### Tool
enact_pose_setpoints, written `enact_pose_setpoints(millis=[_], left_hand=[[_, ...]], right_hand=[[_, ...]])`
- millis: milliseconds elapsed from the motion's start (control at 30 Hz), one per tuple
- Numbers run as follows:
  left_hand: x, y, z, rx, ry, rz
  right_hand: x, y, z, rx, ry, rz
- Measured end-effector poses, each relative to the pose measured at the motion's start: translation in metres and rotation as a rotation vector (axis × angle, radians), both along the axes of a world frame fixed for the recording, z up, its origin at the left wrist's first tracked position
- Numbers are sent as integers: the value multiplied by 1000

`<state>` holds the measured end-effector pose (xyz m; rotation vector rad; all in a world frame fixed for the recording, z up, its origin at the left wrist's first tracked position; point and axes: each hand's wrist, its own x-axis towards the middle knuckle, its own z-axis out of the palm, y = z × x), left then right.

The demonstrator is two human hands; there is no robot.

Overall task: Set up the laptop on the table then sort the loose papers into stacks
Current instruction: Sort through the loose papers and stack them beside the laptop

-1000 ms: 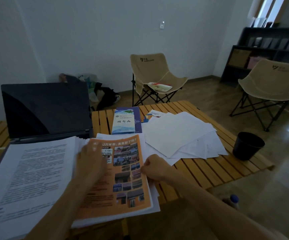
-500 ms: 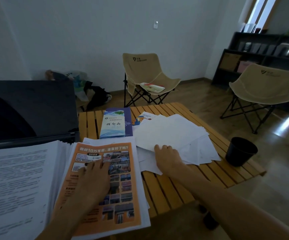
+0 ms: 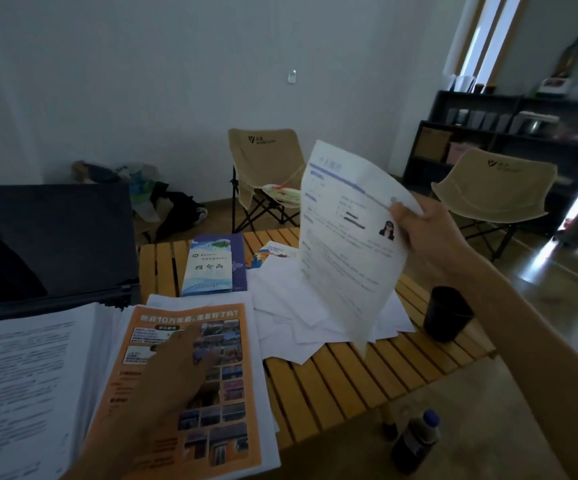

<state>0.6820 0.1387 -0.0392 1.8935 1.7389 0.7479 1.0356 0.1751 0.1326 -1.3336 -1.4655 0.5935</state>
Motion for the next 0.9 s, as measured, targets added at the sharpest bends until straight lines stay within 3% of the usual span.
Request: enact_pose_setpoints(millis=[100,367,533,633,700,800,900], left_hand=[[12,-1,20,-58,-362,-70],[22,-17,27,-367,-715,-187],[28,-23,27,-296,-608,-166],[17,-21,29,-161,-582,-1],[-1,-20,28,-135,-545,95],[-20,-30,26,-143,-443,134],[-34,-41,29,-62,-325,224]], right_hand=[[6,-4,7,-68,80,97],[-13,-6,-25,-247,-157,189],[-28,0,-44,-229,-109,144],[-44,12,-49,-204,60,151],[-62,20,-62,-326,169,182],[-108,22,-114,-567,-33,238],[-154,21,-159,-591,-184,234]])
